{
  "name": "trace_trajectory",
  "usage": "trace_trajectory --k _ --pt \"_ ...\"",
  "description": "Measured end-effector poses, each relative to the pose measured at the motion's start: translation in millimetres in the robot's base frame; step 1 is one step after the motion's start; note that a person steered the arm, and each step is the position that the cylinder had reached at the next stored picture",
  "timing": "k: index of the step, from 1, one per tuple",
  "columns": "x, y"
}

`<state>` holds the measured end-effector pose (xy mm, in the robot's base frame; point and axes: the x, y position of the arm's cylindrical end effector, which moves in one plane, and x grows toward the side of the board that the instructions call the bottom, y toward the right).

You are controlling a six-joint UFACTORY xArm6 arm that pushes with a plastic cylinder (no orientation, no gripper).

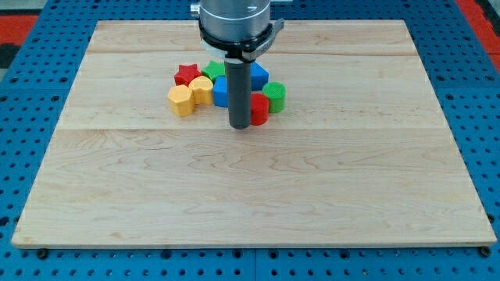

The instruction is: Slide yellow hexagon a bit right

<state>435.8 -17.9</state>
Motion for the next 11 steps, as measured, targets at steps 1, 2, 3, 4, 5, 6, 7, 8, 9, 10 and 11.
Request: trace_trajectory --k 1,2,3,4,5,6,7,8,9,10,11 --pt "32 -5" --pt "40 -54" --pt "23 -113" --pt "-24 -134" --pt "-58 -135" --pt "-71 -135" --pt "-72 -133" --pt "-64 -131" --pt "-52 -118" --pt "-40 -105" --pt "-29 -97"
